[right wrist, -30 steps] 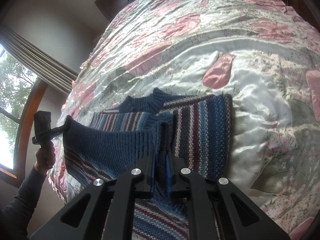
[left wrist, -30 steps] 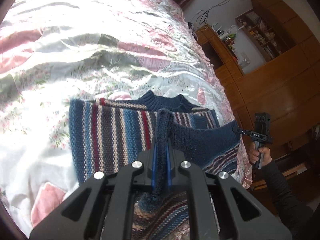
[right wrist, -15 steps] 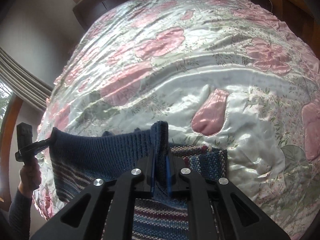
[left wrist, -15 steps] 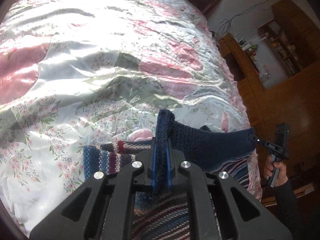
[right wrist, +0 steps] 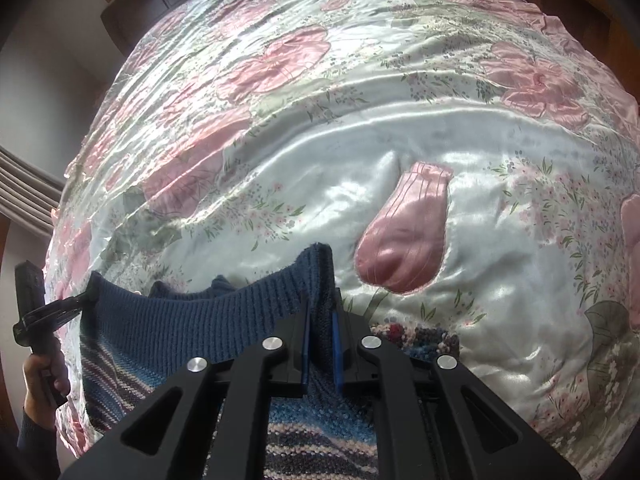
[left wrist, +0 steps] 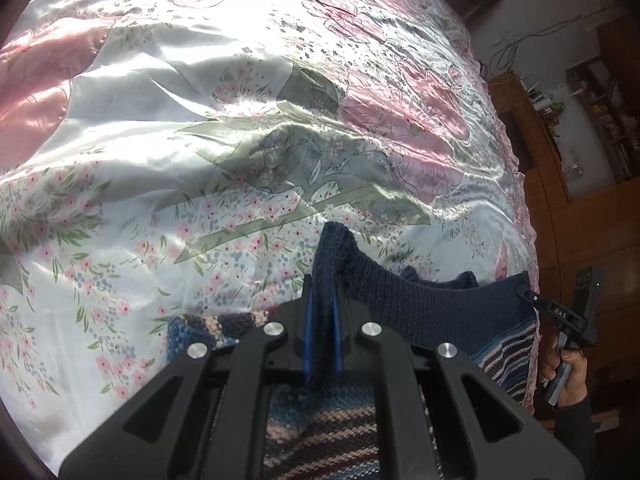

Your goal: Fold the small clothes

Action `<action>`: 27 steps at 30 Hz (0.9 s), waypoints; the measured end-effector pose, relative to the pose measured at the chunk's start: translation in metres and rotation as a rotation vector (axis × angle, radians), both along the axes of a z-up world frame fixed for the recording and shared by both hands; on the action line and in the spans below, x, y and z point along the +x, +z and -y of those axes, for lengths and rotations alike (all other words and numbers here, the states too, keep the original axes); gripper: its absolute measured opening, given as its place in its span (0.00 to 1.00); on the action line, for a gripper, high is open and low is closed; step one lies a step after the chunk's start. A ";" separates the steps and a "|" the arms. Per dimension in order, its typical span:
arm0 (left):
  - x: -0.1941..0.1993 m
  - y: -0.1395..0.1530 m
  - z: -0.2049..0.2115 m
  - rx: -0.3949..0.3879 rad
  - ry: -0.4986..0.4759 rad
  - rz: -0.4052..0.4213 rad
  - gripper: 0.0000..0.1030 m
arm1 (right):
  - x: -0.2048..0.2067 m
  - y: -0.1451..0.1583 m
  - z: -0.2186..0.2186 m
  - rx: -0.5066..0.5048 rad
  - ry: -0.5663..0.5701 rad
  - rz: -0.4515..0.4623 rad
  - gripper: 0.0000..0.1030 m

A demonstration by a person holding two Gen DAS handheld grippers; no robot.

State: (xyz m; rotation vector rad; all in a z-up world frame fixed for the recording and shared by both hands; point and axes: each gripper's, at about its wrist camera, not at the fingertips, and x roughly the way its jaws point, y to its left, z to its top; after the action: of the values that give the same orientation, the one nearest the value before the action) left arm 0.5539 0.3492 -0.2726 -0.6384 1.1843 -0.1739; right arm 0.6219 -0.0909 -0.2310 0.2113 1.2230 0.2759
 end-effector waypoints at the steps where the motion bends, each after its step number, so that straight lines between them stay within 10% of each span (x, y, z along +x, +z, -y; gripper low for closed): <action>1: 0.001 0.000 -0.001 -0.005 0.006 0.003 0.06 | 0.001 -0.002 0.000 0.000 -0.004 0.001 0.08; 8: -0.008 0.008 -0.013 -0.058 0.031 0.078 0.06 | -0.002 0.005 0.008 0.034 -0.031 0.058 0.08; 20: 0.004 -0.044 -0.010 -0.006 0.039 -0.035 0.07 | 0.013 -0.031 0.005 0.018 -0.059 0.027 0.08; 22: 0.003 -0.047 -0.013 -0.025 0.044 -0.050 0.12 | 0.013 -0.040 0.008 0.042 -0.052 -0.005 0.12; 24: -0.004 -0.032 -0.022 0.019 0.108 -0.024 0.25 | 0.007 -0.030 0.020 0.077 -0.084 0.040 0.44; 27: -0.020 0.007 -0.028 -0.029 0.119 0.095 0.31 | -0.015 -0.002 0.044 0.224 -0.099 0.123 0.48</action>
State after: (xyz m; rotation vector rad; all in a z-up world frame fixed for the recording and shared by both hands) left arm 0.5341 0.3776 -0.2658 -0.7166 1.0505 -0.1193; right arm 0.6065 -0.1354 -0.2327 0.4413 1.0560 0.3351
